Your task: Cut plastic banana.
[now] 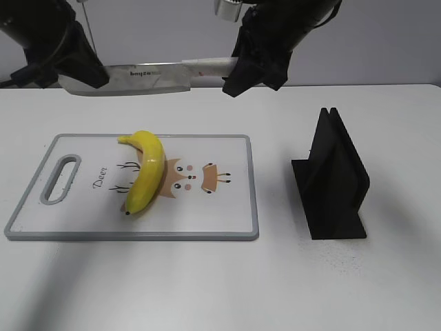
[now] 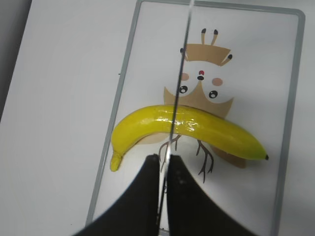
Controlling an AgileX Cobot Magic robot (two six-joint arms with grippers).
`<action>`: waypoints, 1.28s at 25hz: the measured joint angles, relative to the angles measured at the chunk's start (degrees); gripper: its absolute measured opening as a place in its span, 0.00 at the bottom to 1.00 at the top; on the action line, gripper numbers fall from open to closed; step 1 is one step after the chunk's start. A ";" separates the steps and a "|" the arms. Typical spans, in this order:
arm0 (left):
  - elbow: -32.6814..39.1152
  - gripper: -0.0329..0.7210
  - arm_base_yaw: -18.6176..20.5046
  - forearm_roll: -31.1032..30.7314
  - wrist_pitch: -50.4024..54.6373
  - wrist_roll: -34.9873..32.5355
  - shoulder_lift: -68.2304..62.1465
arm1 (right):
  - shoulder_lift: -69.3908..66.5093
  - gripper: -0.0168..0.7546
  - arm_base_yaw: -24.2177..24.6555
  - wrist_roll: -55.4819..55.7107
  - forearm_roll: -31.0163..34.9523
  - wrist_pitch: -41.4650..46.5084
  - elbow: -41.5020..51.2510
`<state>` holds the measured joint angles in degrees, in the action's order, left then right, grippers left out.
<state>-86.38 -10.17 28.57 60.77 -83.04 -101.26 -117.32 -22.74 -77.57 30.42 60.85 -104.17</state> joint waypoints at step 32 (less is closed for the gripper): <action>9.80 0.07 -2.41 -1.95 -13.87 -0.87 -8.44 | -10.52 0.27 -3.42 13.61 -11.58 1.33 -0.19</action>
<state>-76.58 -12.58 26.62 46.90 -83.91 -109.70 -127.84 -26.16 -63.96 18.85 62.18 -104.36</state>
